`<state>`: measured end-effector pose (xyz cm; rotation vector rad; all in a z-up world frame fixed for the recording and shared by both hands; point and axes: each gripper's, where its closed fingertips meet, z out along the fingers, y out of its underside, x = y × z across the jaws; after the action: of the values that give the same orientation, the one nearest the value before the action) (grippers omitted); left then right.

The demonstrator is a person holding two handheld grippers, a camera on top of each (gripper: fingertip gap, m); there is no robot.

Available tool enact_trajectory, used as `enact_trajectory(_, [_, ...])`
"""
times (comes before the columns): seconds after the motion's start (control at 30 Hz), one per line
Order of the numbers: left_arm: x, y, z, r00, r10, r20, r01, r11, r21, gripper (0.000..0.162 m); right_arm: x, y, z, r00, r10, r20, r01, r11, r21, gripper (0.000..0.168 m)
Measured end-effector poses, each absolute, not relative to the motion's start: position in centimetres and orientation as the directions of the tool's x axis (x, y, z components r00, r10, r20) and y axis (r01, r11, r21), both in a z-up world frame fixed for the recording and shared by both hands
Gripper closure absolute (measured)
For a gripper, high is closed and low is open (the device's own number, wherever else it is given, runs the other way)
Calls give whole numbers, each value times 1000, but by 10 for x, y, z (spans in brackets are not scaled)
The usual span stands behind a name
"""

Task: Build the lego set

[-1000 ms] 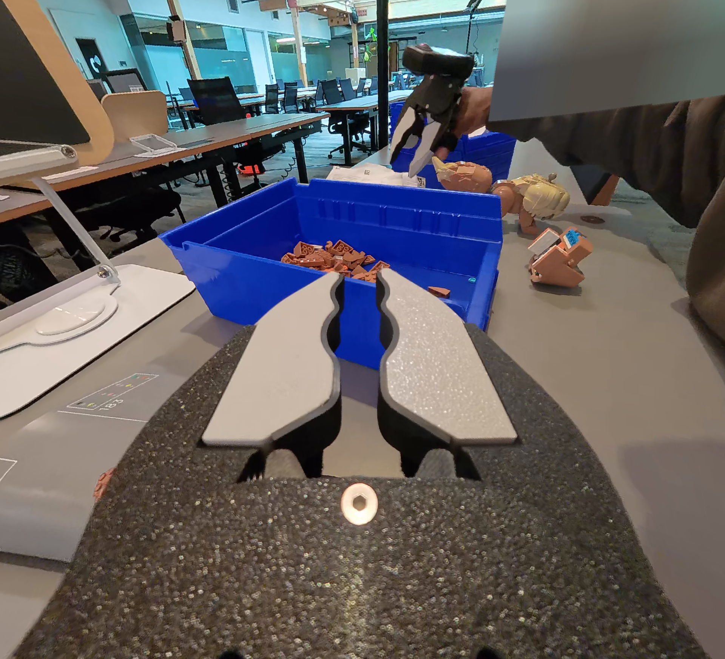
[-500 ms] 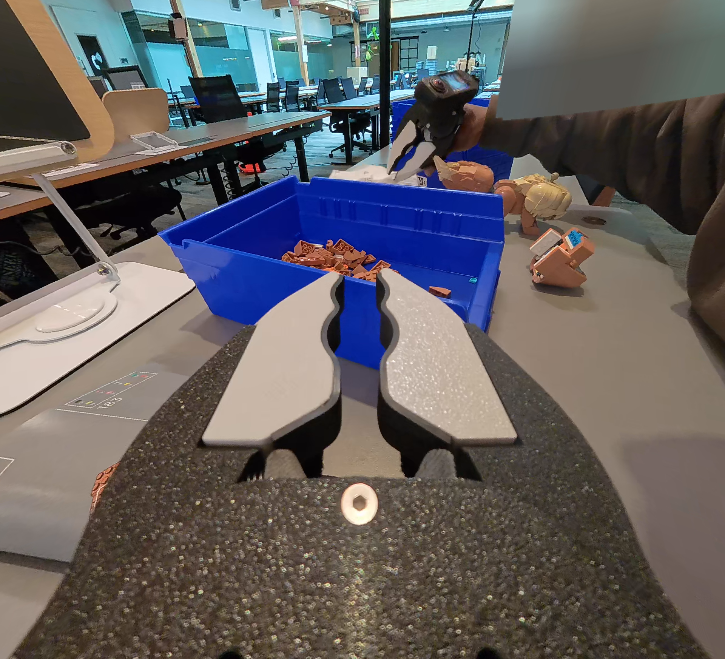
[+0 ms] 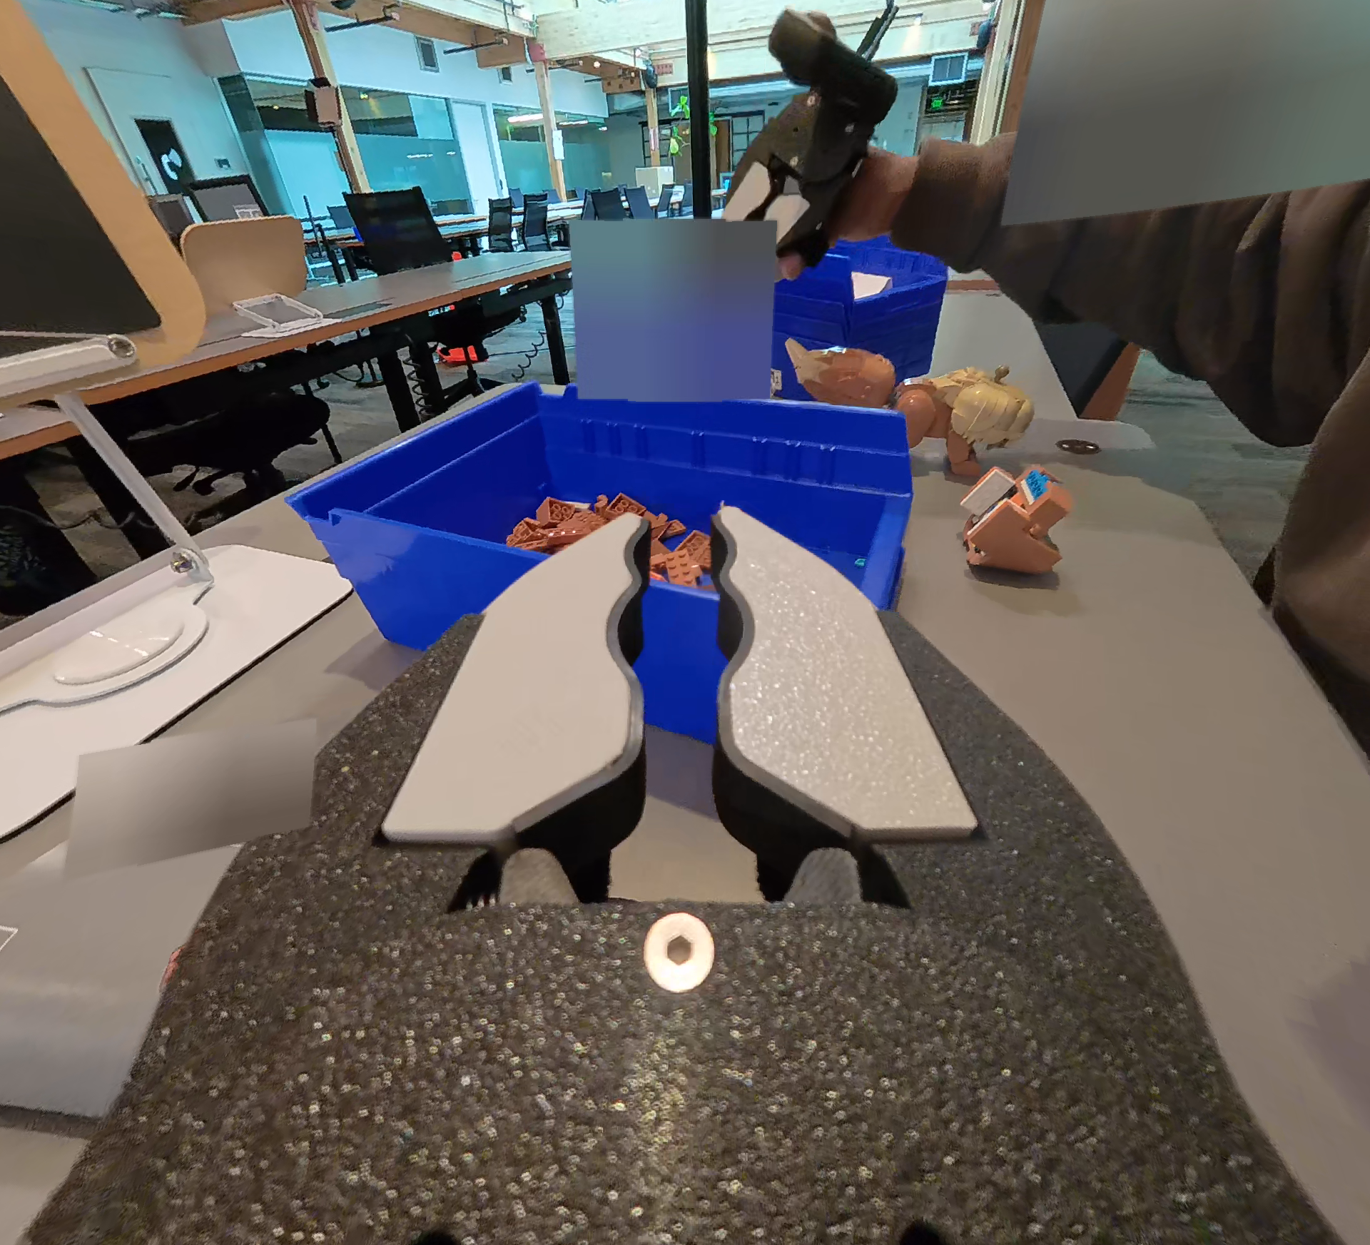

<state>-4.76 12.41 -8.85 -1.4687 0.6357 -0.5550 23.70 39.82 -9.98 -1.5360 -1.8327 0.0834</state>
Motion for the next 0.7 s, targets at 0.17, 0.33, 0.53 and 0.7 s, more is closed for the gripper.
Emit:
enact_trajectory(0.17, [-40, 116, -77, 704, -707, -71, -45, 56, -997, 145, 198, 350, -52, -73, 883, 465, 763, 349, -544, 167])
enact_trajectory(0.33, [-35, 104, -55, 709, -697, -108, -45, 108, -993, 143, 156, 294, 6, -125, 871, 476, 670, 427, -607, 167])
enact_trajectory(0.53, [-18, 82, -31, 680, -720, -137, -18, 170, -985, 143, 142, 224, 101, -83, 815, 573, 589, 504, -631, 167])
enact_trajectory(0.7, [4, 75, -8, 613, -776, -148, 0, 187, -982, 143, 167, 164, 182, 6, 737, 676, 578, 549, -604, 168])
